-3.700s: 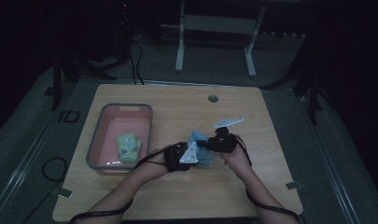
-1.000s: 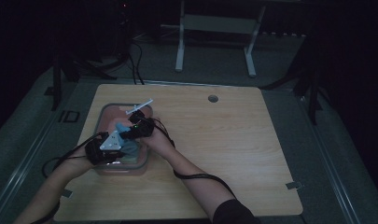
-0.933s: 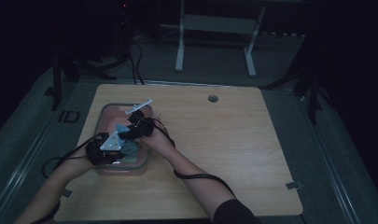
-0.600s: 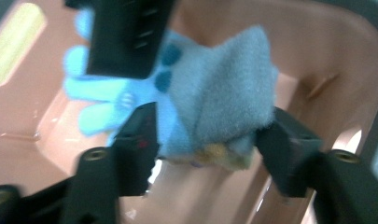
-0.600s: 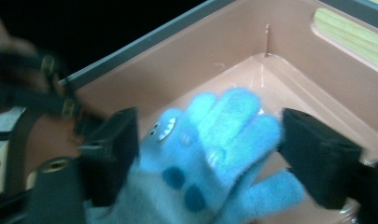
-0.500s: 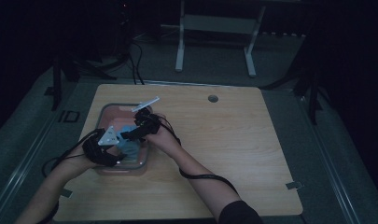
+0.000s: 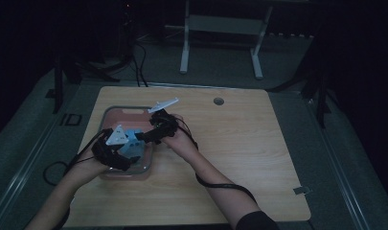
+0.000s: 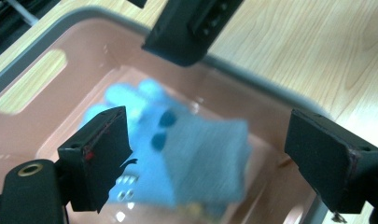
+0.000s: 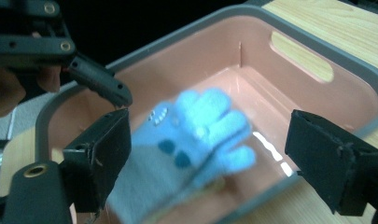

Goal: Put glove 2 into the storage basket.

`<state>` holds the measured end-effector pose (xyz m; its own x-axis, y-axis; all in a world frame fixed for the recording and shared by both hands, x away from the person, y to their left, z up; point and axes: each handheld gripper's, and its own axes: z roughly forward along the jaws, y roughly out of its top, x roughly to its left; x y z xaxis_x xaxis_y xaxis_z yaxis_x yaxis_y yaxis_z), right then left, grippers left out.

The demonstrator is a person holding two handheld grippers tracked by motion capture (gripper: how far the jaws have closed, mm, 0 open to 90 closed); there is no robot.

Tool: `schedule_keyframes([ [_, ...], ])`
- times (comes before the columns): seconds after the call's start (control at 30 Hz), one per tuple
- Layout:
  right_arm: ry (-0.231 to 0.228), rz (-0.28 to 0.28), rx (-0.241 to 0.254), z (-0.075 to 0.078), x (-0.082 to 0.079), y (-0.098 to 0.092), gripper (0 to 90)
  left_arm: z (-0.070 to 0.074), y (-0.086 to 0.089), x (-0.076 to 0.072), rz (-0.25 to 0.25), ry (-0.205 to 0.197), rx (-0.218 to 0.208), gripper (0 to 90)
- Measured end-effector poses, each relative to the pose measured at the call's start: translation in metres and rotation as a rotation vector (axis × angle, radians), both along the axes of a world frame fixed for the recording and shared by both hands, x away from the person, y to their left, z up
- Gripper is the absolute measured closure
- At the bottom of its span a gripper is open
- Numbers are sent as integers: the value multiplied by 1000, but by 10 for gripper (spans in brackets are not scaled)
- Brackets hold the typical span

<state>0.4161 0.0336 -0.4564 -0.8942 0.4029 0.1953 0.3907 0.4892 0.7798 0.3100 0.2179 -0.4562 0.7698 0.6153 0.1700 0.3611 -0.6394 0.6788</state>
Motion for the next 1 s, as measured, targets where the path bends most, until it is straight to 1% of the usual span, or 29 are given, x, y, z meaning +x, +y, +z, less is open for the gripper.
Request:
schedule_keyframes([
  [0.1,-14,4,-17,0,-2,-10,143,2,-10,-1,-5,-9,-11,144],
  [0.13,-18,3,-22,0,-3,-13,143,2,-14,-1,-6,-5,-13,144],
  [0.17,-22,1,-18,-1,-3,-17,143,3,-18,-2,-6,-13,-14,143],
  [0.27,-27,-3,-24,-4,-5,-30,143,3,-31,-4,-22,-10,-21,142],
  [0.3,-23,-9,-25,-5,-5,-34,143,3,-35,-4,-25,-3,-22,142],
  [0.4,-20,-21,-29,-8,-8,-45,143,1,-47,-4,-20,-6,-16,142],
  [0.43,-21,-21,-32,-9,-8,-49,143,0,-51,-4,-25,-5,-22,142],
  [0.47,-21,-21,-32,-9,-8,-49,143,0,-51,-4,-25,-5,-22,142],
  [0.5,-22,-27,-32,-10,-9,-53,143,0,-51,-4,-25,-5,-22,142],
  [0.53,-22,-35,-34,-12,-10,-62,143,-2,-63,-4,-40,9,-31,142],
  [0.57,-21,-36,-33,-13,-10,-66,143,-3,-66,-5,-48,12,-30,142],
  [0.6,-21,-40,-28,-14,-11,-70,143,-3,-70,-6,-54,8,-30,143],
  [0.63,-21,-40,-28,-14,-11,-70,143,-3,-70,-6,-54,8,-30,142],
  [0.67,-18,-44,-25,-15,-12,-74,143,-3,-70,-6,-54,8,-30,142],
  [0.7,-19,-50,-30,-18,-13,-82,143,-5,-81,-9,-83,11,-33,142],
  [0.73,-20,-53,-35,-19,-14,-85,143,-6,-85,-9,-92,11,-39,142],
  [0.8,-19,-58,-41,-23,-15,-93,143,-8,-91,-10,-108,17,-39,142],
  [0.83,-19,-58,-41,-23,-15,-93,143,-8,-91,-10,-108,17,-39,142],
  [0.87,-16,-63,-41,-25,-15,-97,143,-8,-91,-10,-108,17,-39,142],
  [0.9,-11,-73,-43,-29,-16,-105,143,-10,-100,-11,-116,13,-46,143],
  [0.93,-11,-74,-44,-31,-17,-109,143,-11,-102,-12,-117,15,-51,142],
  [1.0,-8,-79,-51,-34,-18,-115,143,-12,-108,-14,-135,24,-60,142],
])
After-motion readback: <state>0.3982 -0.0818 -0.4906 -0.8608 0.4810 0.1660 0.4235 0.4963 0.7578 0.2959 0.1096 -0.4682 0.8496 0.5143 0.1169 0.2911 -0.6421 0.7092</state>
